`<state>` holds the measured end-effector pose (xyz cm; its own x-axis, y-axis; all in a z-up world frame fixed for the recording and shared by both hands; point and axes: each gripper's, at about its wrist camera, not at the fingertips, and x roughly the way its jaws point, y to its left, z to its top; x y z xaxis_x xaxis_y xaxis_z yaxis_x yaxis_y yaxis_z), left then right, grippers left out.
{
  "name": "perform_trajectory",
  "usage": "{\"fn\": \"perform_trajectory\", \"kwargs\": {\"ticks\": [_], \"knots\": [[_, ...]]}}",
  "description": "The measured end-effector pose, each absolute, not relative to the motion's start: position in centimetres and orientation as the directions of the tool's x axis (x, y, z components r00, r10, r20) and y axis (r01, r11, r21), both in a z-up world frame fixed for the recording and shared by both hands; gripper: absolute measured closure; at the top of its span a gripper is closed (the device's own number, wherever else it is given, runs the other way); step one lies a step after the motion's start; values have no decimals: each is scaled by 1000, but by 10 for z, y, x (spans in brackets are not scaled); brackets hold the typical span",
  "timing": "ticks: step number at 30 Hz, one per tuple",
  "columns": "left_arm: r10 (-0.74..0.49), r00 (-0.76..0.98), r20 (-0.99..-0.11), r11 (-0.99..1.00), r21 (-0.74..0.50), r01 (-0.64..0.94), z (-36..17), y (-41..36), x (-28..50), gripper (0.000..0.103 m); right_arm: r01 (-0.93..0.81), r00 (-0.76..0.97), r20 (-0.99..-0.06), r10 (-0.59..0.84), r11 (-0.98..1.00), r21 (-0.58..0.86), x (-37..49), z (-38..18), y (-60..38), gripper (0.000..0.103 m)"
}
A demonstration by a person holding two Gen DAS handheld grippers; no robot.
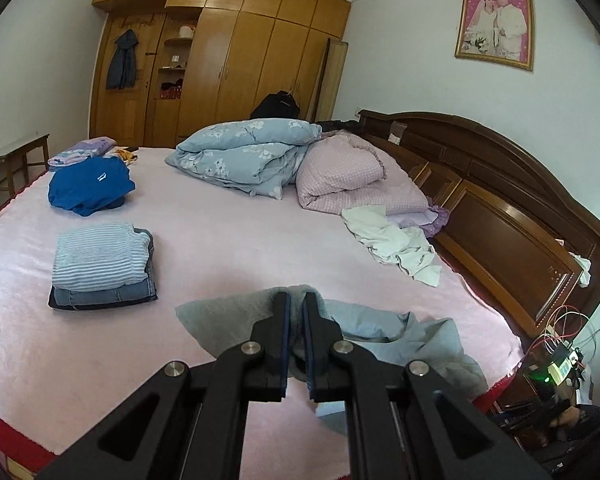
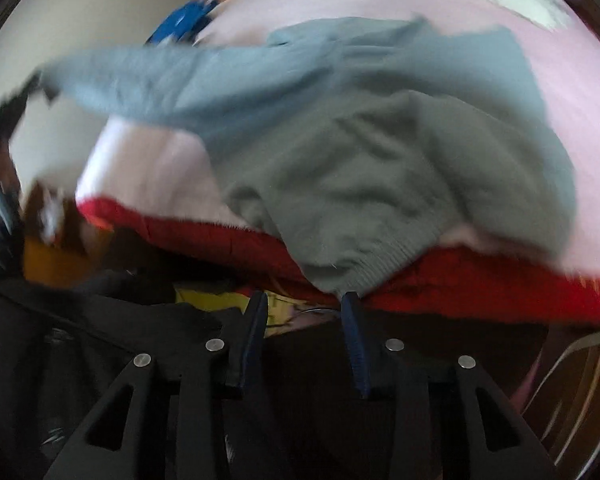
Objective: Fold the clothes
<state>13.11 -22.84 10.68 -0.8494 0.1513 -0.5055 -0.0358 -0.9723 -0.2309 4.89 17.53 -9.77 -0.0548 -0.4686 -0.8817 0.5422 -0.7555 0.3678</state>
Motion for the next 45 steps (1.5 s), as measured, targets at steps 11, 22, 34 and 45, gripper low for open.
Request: {"fn": "perform_trajectory", "kwargs": {"ticks": [11,22,34,45], "knots": [[159,-833,-531,-966,-259,-19,101,-236,138,99,812,-171,-977,-129,-580,-66,48,-162,78,47],[152,-827,-541,-966,-259,-8,101,-234,135,99,753,-227,-918,-326,-657,47,55,-95,91,98],[153,-838,-523,-967,-256,-17,122,-233,125,99,526,-405,-540,-738,-671,522,34,77,226,98],[194,-794,-576,-972,-221,-77,141,-198,5,98,240,-558,-469,-685,-674,698,-69,77,347,97]]}}
